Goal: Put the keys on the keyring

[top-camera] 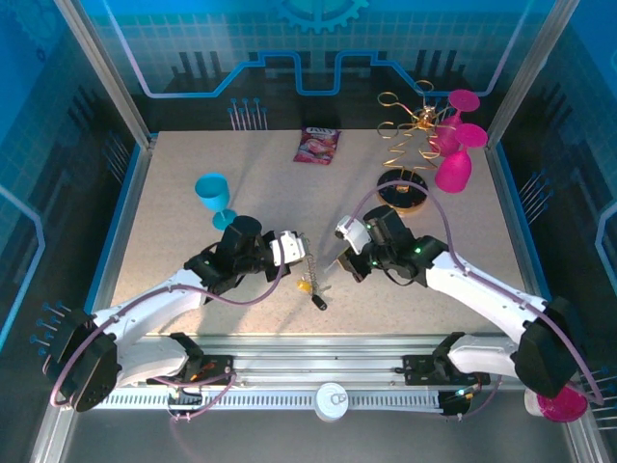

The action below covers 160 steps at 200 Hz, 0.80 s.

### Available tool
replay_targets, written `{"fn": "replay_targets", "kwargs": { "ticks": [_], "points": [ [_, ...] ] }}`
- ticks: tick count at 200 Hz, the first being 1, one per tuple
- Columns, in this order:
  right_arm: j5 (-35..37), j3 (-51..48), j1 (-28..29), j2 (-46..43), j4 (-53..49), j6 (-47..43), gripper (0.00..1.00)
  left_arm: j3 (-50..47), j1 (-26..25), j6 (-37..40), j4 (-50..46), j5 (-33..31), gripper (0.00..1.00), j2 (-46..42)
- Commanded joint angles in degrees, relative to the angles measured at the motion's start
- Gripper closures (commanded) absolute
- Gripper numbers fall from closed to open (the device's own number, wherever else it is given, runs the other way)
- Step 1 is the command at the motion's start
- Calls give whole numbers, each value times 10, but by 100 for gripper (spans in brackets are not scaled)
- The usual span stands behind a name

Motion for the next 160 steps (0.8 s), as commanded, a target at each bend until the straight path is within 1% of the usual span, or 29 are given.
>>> {"fn": "replay_targets", "kwargs": {
  "ticks": [1, 27, 75, 79, 108, 160],
  "points": [
    [-114, -8, 9, -17, 9, -139, 100, 1, -2, 20, 22, 41, 100, 0],
    [-137, 6, 12, -19, -4, -183, 100, -5, -2, 27, 23, 80, 100, -1],
    [-157, 18, 18, -12, -7, -259, 100, -7, -2, 38, 22, 106, 100, -3],
    [-158, 35, 18, -10, -8, -263, 100, -7, -2, 40, 21, 108, 100, -3],
    [-168, 58, 23, 6, -8, -270, 100, -11, -2, 49, 21, 112, 100, -9],
    [-170, 62, 31, 17, 18, -263, 100, -17, -2, 52, 33, 116, 100, -14]
  ]
}}
